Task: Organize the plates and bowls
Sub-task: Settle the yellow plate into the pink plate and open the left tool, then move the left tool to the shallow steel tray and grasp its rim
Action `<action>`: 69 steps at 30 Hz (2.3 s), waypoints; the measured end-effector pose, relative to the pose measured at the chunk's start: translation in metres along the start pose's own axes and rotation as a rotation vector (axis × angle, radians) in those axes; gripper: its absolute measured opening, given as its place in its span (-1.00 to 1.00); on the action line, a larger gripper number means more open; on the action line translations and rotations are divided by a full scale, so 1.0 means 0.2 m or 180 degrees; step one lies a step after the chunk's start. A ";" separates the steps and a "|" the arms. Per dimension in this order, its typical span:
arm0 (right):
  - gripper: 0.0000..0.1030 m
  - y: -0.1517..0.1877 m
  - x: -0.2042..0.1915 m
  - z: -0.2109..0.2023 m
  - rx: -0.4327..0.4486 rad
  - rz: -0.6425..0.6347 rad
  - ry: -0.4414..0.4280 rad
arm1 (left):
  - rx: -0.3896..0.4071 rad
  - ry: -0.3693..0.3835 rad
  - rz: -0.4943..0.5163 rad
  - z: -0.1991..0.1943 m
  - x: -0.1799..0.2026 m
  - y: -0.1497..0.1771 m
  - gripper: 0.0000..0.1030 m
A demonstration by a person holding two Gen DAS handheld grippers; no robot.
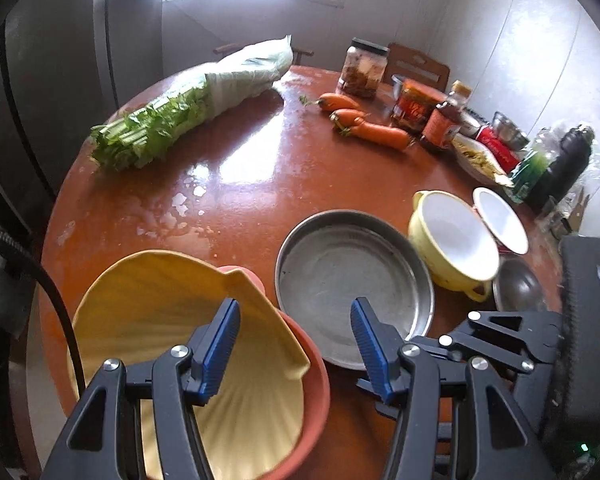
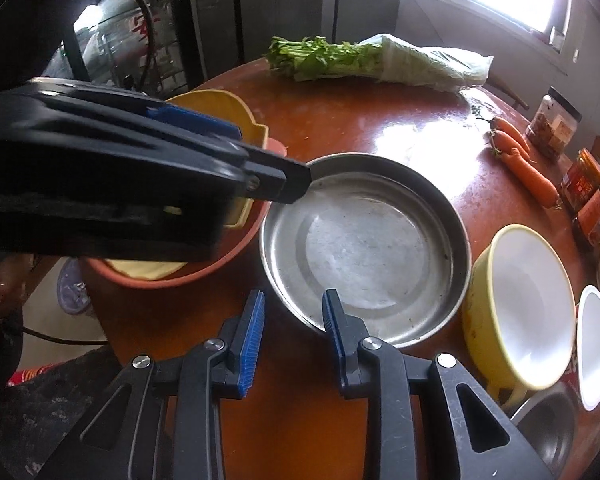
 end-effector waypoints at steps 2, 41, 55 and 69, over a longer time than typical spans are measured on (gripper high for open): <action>-0.41 0.01 -0.02 -0.01 -0.0008 -0.0008 -0.0017 | 0.0034 -0.0007 0.0019 -0.04 0.01 0.02 0.11; -0.20 0.51 0.17 -0.37 0.0200 0.0919 -0.0022 | -0.0173 0.0166 -0.0268 -0.08 0.33 0.51 0.11; -0.13 0.38 0.28 -0.30 0.0258 0.1323 0.0099 | -0.0227 0.0087 -0.0440 0.00 0.30 0.50 0.11; -0.34 0.25 0.36 -0.19 0.0310 0.1022 0.0409 | -0.0186 -0.0055 -0.0335 0.05 0.34 0.44 0.11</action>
Point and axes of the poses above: each gripper's, at about its wrist camera, not at the fingertips, and z roughly the way its jaws point, x to its right, y to its underside, the point moved 9 cm from there along z, roughly the way its jaws point, and after that the axes turned 4 degrees about z, right-handed, at the moved point
